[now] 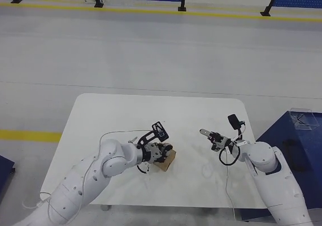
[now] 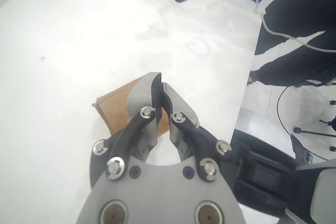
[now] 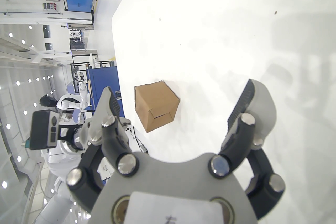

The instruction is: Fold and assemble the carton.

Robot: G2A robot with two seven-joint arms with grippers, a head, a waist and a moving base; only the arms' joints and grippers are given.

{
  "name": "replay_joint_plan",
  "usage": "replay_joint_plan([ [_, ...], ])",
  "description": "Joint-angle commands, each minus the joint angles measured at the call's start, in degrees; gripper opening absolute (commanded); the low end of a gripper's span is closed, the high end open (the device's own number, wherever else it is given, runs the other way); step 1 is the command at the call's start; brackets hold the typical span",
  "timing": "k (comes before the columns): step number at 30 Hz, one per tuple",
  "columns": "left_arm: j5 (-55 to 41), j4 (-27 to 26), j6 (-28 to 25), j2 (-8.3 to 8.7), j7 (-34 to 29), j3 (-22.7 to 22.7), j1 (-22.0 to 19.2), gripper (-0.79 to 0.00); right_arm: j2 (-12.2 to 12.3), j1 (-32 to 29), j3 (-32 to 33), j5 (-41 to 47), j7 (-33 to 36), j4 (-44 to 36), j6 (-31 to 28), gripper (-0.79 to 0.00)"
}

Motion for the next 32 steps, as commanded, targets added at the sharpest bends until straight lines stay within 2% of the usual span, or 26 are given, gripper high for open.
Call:
replay_joint_plan([
  [1,2.84,-2.96,0.38,1.0,4.64,-2.87,2.72,-0.785,0.0,0.0,0.0,0.0,0.0,0.0,0.0,0.0],
  [4,6.81,-7.85,1.57,2.57,9.5,-7.45,7.4,-0.785,0.0,0.0,0.0,0.0,0.0,0.0,0.0,0.0],
  [6,8.77,-10.7,2.52,3.49,10.55,-10.27,10.39,-0.785,0.0,0.0,0.0,0.0,0.0,0.0,0.0,0.0],
  [7,9.05,-11.22,2.73,3.62,10.75,-10.72,10.83,-0.483,0.0,0.0,0.0,0.0,0.0,0.0,0.0,0.0],
  [8,9.05,-11.22,2.73,3.62,10.75,-10.72,10.83,-0.388,0.0,0.0,0.0,0.0,0.0,0.0,0.0,0.0],
  [9,9.0,-11.14,2.66,3.6,10.8,-10.63,10.69,-0.783,0.0,0.0,0.0,0.0,0.0,0.0,0.0,-0.001],
  [11,9.14,-11.36,2.78,3.65,10.81,-10.85,10.96,-0.75,0.0,0.0,0.0,0.0,0.0,0.0,0.0,-0.001],
  [16,9.05,-11.21,2.73,3.62,10.75,-10.71,10.82,-0.447,0.0,0.0,0.0,0.0,0.0,0.0,0.0,0.0],
  [18,9.05,-11.21,2.73,3.62,10.75,-10.71,10.82,-0.402,0.0,0.0,0.0,0.0,0.0,0.0,0.0,0.0],
  [32,9.05,-11.21,2.73,3.62,10.75,-10.71,10.83,-0.394,0.0,0.0,0.0,0.0,0.0,0.0,0.0,-0.001],
])
